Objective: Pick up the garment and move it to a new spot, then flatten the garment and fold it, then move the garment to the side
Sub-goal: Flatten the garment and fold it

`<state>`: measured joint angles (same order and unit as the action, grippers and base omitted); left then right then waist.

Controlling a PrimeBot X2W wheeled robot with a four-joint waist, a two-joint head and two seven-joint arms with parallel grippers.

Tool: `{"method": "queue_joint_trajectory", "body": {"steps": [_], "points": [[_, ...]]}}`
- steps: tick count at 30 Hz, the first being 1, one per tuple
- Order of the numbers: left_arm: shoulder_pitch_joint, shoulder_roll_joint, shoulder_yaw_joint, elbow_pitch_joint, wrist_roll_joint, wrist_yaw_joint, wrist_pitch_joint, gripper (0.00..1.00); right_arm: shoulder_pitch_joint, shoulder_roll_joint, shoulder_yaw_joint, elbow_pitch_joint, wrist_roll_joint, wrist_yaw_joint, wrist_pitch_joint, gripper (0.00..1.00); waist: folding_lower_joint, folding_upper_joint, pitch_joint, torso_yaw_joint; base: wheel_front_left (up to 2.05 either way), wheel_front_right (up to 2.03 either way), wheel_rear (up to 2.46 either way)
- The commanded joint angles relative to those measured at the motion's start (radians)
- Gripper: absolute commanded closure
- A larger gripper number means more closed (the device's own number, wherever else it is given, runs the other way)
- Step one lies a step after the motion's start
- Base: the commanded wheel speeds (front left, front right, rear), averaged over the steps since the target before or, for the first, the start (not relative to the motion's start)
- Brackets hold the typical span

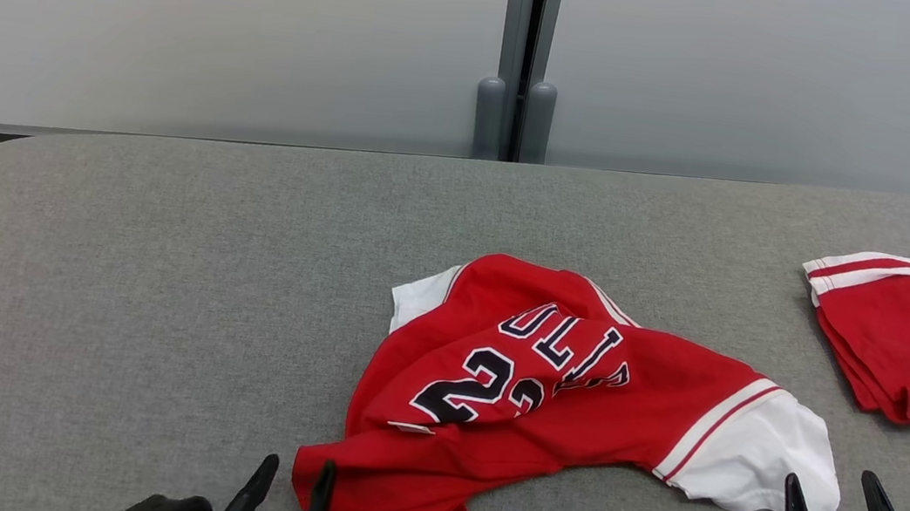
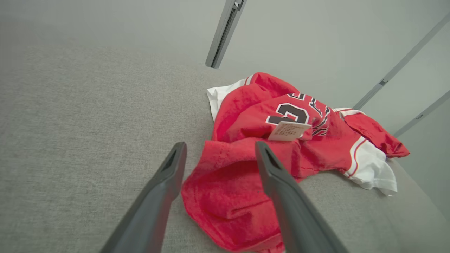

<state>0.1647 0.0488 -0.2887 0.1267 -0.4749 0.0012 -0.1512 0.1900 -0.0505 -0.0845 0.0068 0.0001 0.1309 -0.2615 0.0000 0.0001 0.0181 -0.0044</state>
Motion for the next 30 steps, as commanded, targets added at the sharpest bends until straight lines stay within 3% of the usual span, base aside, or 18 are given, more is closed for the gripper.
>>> {"method": "queue_joint_trajectory", "body": {"steps": [1,7,13,14,16,21,30], "points": [[-0.021,0.004,-0.008,-0.012,-0.033,0.006,0.033,0.00,-0.013,-0.002,0.001,-0.002,0.004,0.000,-0.005,0.00,0.0000,-0.0001,0.003,-0.004,0.00,0.00,0.00],[-0.049,0.021,-0.006,0.011,-0.071,0.046,0.130,0.00,-0.029,-0.002,0.008,0.001,0.011,0.000,-0.005,0.00,0.0000,-0.0001,0.017,-0.022,0.00,0.00,0.00],[-0.076,0.015,-0.009,0.028,-0.132,0.017,0.161,0.00,-0.039,-0.002,0.011,0.010,0.020,0.000,-0.005,0.00,0.0000,-0.0001,0.030,-0.039,0.00,0.00,0.00],[-0.081,0.016,-0.011,0.031,-0.146,0.011,0.171,0.55,-0.041,-0.002,0.013,0.012,0.023,0.000,-0.005,0.00,0.0000,-0.0001,0.032,-0.043,0.00,0.00,0.00],[-0.088,0.014,-0.012,0.035,-0.172,-0.002,0.180,1.00,-0.044,-0.002,0.013,0.015,0.026,0.000,-0.005,0.00,0.0000,-0.0001,0.037,-0.048,0.00,0.00,0.00],[-0.109,0.013,0.008,0.047,-0.204,-0.013,0.161,1.00,-0.056,-0.002,0.013,0.019,0.034,0.000,-0.005,0.00,0.0000,-0.0001,0.047,-0.059,0.00,0.00,0.00],[-0.294,0.052,0.073,0.100,-0.154,-0.025,0.033,1.00,-0.076,-0.002,0.017,0.030,0.051,0.000,-0.005,0.00,0.0000,-0.0001,0.058,-0.082,0.00,0.00,0.00]]}}
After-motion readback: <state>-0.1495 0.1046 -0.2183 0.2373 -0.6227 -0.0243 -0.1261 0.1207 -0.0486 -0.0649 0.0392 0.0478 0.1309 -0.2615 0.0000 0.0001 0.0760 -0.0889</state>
